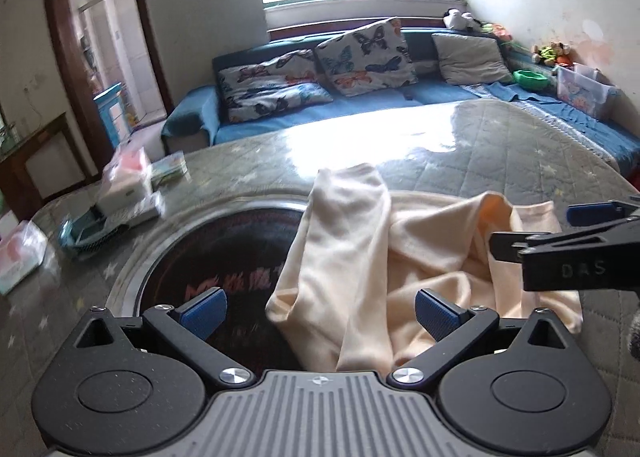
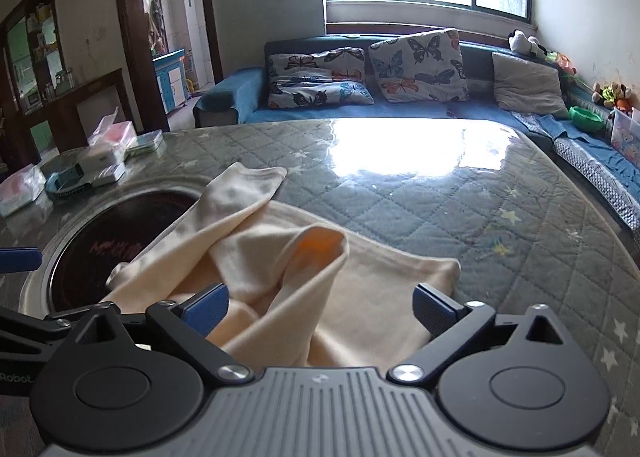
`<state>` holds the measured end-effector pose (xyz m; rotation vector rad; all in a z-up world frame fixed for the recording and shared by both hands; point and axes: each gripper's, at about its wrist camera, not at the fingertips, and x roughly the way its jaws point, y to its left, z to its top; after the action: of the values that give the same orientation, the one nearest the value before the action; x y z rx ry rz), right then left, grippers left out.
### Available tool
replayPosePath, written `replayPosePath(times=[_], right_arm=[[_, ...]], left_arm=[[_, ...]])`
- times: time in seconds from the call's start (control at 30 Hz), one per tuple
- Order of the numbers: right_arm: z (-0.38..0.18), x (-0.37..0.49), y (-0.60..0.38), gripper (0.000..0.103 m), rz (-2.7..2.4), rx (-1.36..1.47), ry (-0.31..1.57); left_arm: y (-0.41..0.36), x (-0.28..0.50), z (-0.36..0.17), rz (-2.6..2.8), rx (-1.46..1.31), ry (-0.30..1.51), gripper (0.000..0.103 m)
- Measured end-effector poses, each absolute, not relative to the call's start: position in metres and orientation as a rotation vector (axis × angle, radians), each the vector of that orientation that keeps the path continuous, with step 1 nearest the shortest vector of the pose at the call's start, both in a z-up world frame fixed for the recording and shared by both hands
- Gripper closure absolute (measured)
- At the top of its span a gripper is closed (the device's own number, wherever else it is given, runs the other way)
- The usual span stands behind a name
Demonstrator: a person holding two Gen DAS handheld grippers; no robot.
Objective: Fold clothes
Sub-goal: 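Close the left gripper on the sweatshirt edge while the right gripper grasps another edge, then lift and shake out the sweatshirt with both grippers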
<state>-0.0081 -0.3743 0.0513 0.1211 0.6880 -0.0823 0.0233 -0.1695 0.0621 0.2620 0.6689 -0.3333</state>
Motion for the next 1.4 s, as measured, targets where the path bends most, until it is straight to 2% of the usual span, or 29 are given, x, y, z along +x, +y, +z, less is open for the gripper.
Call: replayPosePath(times=[0.03, 0.17, 0.23, 0.33, 0.47, 0.63, 0.7, 0.77, 0.8, 1.1, 1.4], right_arm=[[0.051, -0.005, -0.377, 0.006, -0.085, 0.129, 0.691], [0.043, 0.014, -0.39, 0.014, -0.078, 0.189, 0.724], [0.039, 0.021, -0.397, 0.022, -0.074, 0.205, 0.735], [0.032, 0.03, -0.404, 0.029, -0.076, 0.209, 0.761], [0.027, 0.035, -0.413, 0.042, -0.051, 0.255, 0.779], [0.024, 0.041, -0.409, 0.067, 0.0, 0.272, 0.785], [0.024, 0.043, -0.406, 0.083, 0.009, 0.262, 0.782], [0.025, 0.042, -0.406, 0.093, 0.014, 0.267, 0.775], [0.026, 0.04, -0.406, 0.095, 0.012, 0.27, 0.767], [0.047, -0.009, -0.43, 0.096, -0.098, 0.319, 0.653], [0.061, -0.079, -0.463, 0.096, -0.245, 0.358, 0.563]], left_arm=[[-0.172, 0.027, 0.062, -0.35, 0.265, 0.669, 0.01], [-0.185, 0.043, 0.058, -0.415, 0.281, 0.674, 0.024], [-0.191, 0.049, 0.054, -0.447, 0.295, 0.688, 0.04], [-0.197, 0.055, 0.048, -0.477, 0.319, 0.698, 0.056], [-0.203, 0.061, 0.042, -0.506, 0.354, 0.704, 0.06], [-0.21, 0.067, 0.033, -0.541, 0.397, 0.712, 0.084], [-0.212, 0.07, 0.03, -0.555, 0.414, 0.715, 0.092], [-0.204, 0.07, 0.032, -0.539, 0.396, 0.702, 0.095], [-0.199, 0.069, 0.034, -0.524, 0.383, 0.694, 0.096], [-0.135, 0.051, 0.059, -0.349, 0.236, 0.638, 0.097], [-0.053, 0.004, 0.06, -0.217, 0.103, 0.691, 0.098]])
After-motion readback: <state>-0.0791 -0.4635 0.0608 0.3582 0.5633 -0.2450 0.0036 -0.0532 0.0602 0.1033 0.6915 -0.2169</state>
